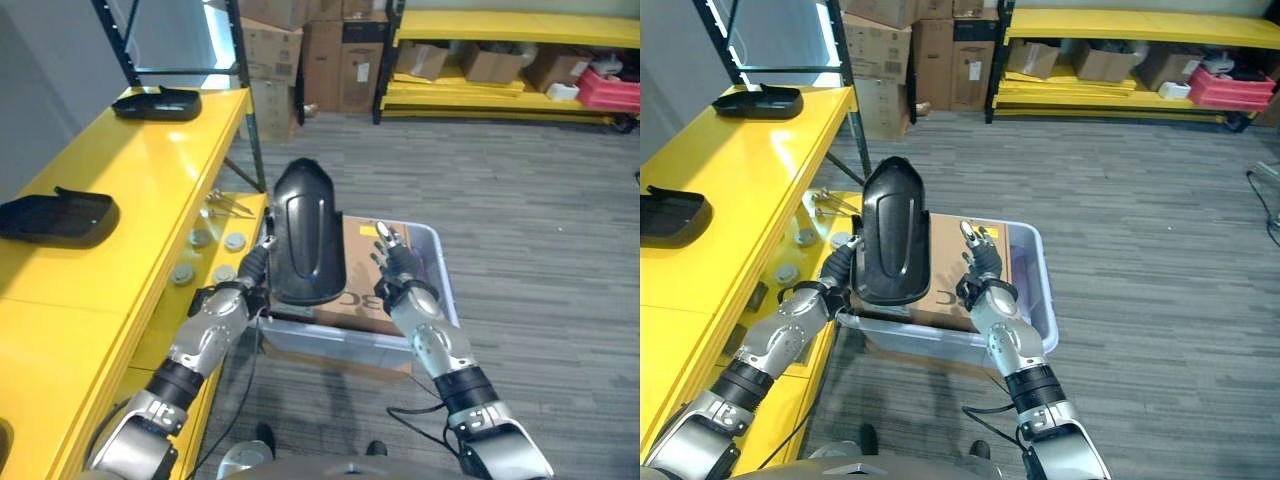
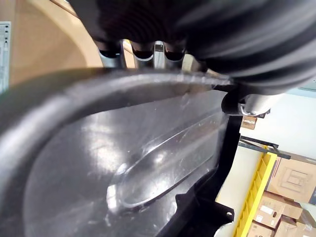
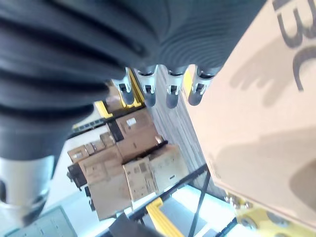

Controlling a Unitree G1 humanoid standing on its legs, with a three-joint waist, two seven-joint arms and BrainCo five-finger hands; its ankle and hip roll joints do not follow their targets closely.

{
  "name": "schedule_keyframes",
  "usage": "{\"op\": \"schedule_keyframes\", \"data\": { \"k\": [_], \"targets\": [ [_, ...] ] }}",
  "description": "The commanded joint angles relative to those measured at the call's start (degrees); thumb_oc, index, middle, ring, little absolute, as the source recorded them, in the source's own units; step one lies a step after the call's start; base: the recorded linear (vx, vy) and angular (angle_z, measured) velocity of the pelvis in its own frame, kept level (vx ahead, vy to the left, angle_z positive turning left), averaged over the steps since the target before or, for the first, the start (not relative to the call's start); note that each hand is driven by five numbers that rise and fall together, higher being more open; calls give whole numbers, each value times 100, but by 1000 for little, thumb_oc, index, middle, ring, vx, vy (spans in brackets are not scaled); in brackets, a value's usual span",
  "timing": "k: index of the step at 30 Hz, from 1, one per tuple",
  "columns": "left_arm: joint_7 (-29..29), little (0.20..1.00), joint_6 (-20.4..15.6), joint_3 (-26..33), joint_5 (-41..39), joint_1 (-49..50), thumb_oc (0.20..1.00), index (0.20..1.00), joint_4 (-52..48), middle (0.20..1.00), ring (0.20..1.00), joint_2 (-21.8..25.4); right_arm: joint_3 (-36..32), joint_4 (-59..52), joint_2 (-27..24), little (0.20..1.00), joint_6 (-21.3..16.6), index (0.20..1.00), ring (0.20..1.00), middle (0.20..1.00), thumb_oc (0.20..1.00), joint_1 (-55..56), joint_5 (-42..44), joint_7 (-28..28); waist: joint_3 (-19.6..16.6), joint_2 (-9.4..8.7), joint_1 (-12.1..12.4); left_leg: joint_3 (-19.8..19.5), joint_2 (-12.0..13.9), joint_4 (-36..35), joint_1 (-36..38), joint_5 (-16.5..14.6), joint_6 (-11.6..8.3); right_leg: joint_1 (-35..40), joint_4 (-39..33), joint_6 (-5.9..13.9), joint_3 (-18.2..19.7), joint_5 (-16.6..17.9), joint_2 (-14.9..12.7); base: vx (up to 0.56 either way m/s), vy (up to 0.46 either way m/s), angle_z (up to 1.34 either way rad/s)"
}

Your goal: Move parts from the plastic box to the shelf.

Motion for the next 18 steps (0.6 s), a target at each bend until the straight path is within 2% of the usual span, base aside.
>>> {"op": "schedule_keyframes", "data": {
  "k": [1,5,6,9,12,13,15,16,18],
  "targets": [
    [-217,200,-1063,300,-53,-296,200,200,-303,200,200,40,-367,-188,-127,1000,-93,1000,1000,1000,1000,121,6,273,-468,40,141,-356,190,12,-199,-285,-26,-86,578,428,-378,-639,-315,-23,11,-11],
    [-222,200,-1302,636,-121,83,200,200,-612,200,200,257,-565,0,-107,1000,-11,1000,1000,1000,1000,820,106,617,-487,27,120,-387,104,-22,-257,-292,38,-158,627,453,-322,-646,-341,-45,2,-18],
    [-189,200,-1462,774,-145,198,200,200,-688,200,200,303,-596,113,-43,1000,175,1000,1000,1000,1000,1021,192,822,-490,24,120,-432,45,-51,-281,-294,72,-180,647,463,-292,-646,-351,-57,-9,-4],
    [-279,200,-1773,1022,-178,363,200,200,-800,200,200,397,-526,347,8,1000,491,1000,1000,1000,1000,1338,-68,1251,-492,19,141,-536,-74,-52,-374,-324,137,-261,737,485,-252,-667,-388,-53,-14,-2],
    [-320,200,-2089,1257,-255,464,200,200,-950,200,200,522,-379,726,-33,1000,621,1000,1000,1000,1000,1658,-641,1615,-491,46,138,-607,-139,-52,-506,-319,200,-402,920,474,-226,-755,-362,-96,-68,6],
    [-535,200,-2407,1408,-237,522,200,200,-1019,200,200,652,-273,1199,-44,1000,430,1000,1000,1000,1000,1893,-698,1690,-463,67,79,-717,-146,-52,-588,-288,215,-560,1047,379,-135,-840,-182,-126,-141,25],
    [-650,200,-2538,1475,-237,562,200,200,-1050,200,200,701,-232,1451,-138,1000,343,1000,1000,1000,1000,2000,-752,1767,-450,70,30,-821,-140,-52,-611,-260,199,-584,1041,291,-29,-882,-18,-71,-129,53],
    [-803,200,-2588,1641,-273,647,200,200,-1224,200,200,737,-188,1865,-212,1000,184,1000,1000,1000,1000,2146,-792,1899,-387,80,27,-958,-113,-52,-612,-206,131,-542,1043,190,40,-936,137,-85,-178,78],
    [-720,200,-2546,1887,-338,796,200,200,-1583,200,200,818,-85,2314,-300,1000,99,1000,1000,1000,1000,2199,-1089,2055,-368,80,118,-1108,-58,-52,-712,-116,35,-546,973,105,36,-936,285,-112,-228,102]
  ]
}}
